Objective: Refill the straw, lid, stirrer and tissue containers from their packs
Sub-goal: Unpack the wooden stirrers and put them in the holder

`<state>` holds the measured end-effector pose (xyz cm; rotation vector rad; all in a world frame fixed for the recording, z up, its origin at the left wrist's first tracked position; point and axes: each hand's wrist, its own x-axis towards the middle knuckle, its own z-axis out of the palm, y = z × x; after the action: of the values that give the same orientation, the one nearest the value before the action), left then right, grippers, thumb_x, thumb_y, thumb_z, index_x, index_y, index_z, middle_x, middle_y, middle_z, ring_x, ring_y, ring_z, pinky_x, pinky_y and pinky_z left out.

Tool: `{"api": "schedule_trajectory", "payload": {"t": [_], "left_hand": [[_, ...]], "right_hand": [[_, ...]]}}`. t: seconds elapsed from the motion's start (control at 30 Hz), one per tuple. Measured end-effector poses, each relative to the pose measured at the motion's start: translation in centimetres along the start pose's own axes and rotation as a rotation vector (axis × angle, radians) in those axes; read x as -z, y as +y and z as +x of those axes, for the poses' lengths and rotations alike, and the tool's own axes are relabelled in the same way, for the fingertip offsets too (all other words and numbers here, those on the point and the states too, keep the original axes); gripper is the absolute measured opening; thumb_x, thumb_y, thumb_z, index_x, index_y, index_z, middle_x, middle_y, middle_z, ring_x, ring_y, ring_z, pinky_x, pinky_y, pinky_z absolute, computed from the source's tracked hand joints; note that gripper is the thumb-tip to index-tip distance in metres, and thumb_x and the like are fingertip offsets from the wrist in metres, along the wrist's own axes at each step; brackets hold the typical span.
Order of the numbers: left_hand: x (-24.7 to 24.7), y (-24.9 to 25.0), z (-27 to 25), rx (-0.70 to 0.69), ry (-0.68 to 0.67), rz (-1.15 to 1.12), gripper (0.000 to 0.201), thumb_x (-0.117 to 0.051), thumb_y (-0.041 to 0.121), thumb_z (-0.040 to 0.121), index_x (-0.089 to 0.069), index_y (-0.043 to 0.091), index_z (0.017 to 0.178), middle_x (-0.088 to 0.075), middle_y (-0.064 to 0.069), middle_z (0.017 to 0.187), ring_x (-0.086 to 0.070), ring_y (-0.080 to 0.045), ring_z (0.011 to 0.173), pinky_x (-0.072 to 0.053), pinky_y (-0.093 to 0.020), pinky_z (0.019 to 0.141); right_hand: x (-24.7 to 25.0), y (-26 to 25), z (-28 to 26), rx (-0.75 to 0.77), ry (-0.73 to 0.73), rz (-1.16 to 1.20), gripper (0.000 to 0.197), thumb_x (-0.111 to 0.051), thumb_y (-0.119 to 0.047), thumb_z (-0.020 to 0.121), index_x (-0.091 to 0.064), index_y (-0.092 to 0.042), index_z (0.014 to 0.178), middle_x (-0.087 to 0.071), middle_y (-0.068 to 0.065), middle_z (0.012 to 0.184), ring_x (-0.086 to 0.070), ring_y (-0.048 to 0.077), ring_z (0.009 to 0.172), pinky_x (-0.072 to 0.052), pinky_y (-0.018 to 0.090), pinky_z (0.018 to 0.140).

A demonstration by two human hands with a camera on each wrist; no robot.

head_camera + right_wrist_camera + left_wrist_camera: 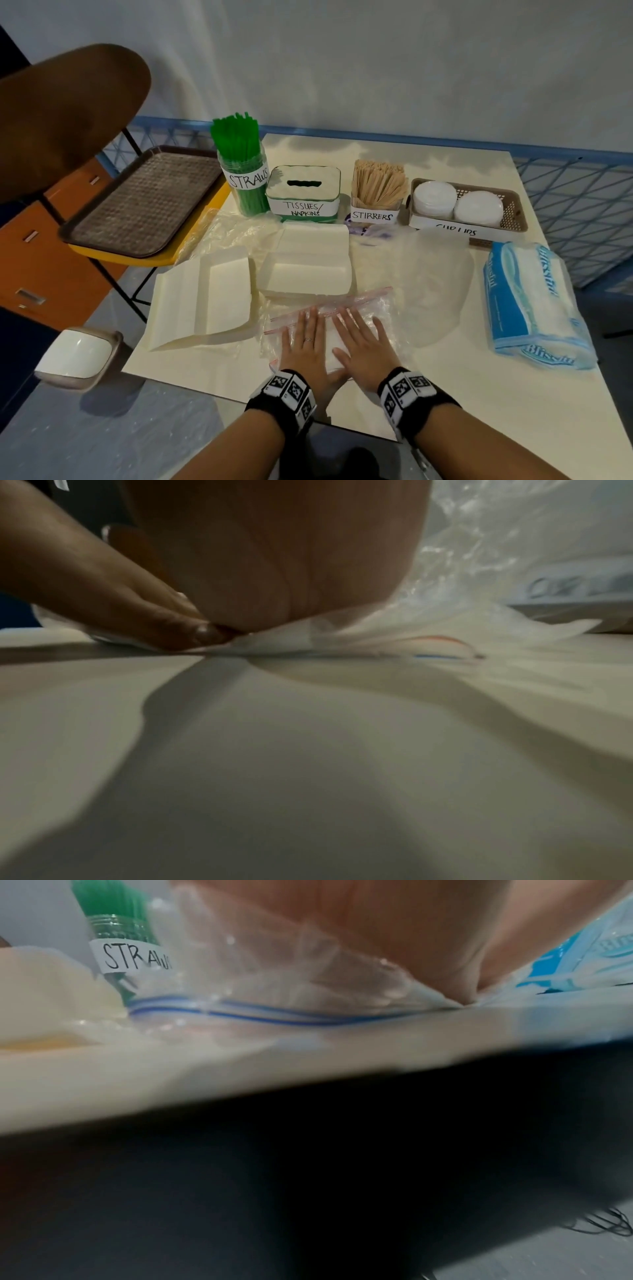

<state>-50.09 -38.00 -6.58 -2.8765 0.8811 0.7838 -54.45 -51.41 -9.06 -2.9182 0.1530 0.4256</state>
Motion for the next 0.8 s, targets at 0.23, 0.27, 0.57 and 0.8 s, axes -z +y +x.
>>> {"api": "schedule_trajectory", "payload": {"t": [0.23, 0.27, 0.57, 0.8], "left_hand": [[0.3, -2.4, 0.4, -0.061, 0.028, -0.027, 0.118, 0.025, 0.086, 0.040, 0.035, 0.014, 0.133, 0.041, 0.000, 0.142, 0.038, -0.022, 0.130, 0.019, -0.040, 0.108], [0.2, -2.7, 0.5, -0.060, 0.039, -0.034, 0.119, 0.025, 0.087, 0.040, 0.035, 0.014, 0.133, 0.041, 0.000, 0.142, 0.038, -0.022, 0.130, 0.018, -0.039, 0.108], [0.4, -4.6, 0.8, -0.048, 0.067, -0.085, 0.112, 0.015, 0.085, 0.049, 0.034, 0.018, 0.135, 0.042, -0.001, 0.142, 0.036, -0.020, 0.132, 0.016, -0.037, 0.110], [0.4, -5.3, 0.5, -0.004, 0.069, -0.107, 0.117, 0.032, 0.086, 0.040, 0.032, 0.018, 0.135, 0.041, -0.004, 0.145, 0.053, -0.013, 0.122, 0.017, -0.038, 0.111]], "right_hand": [[0.5, 3.0, 0.6, -0.087, 0.058, 0.053, 0.073, 0.027, -0.066, 0.077, 0.031, -0.028, 0.140, 0.019, -0.007, 0.154, 0.022, 0.006, 0.141, -0.011, 0.045, 0.115], [0.9, 3.4, 0.4, -0.085, 0.004, 0.062, 0.082, 0.038, -0.070, 0.062, 0.038, -0.030, 0.134, 0.032, -0.011, 0.147, 0.027, 0.005, 0.137, -0.004, 0.046, 0.115], [3.3, 3.9, 0.0, -0.143, -0.118, 0.109, 0.103, 0.046, -0.075, 0.037, 0.037, -0.033, 0.130, 0.042, -0.015, 0.138, 0.031, 0.001, 0.132, 0.012, 0.047, 0.113], [3.2, 4.6, -0.1, -0.231, -0.149, 0.158, 0.067, -0.017, -0.063, 0.092, 0.025, -0.041, 0.140, 0.044, -0.016, 0.138, 0.034, 0.022, 0.137, 0.004, 0.052, 0.114]]}}
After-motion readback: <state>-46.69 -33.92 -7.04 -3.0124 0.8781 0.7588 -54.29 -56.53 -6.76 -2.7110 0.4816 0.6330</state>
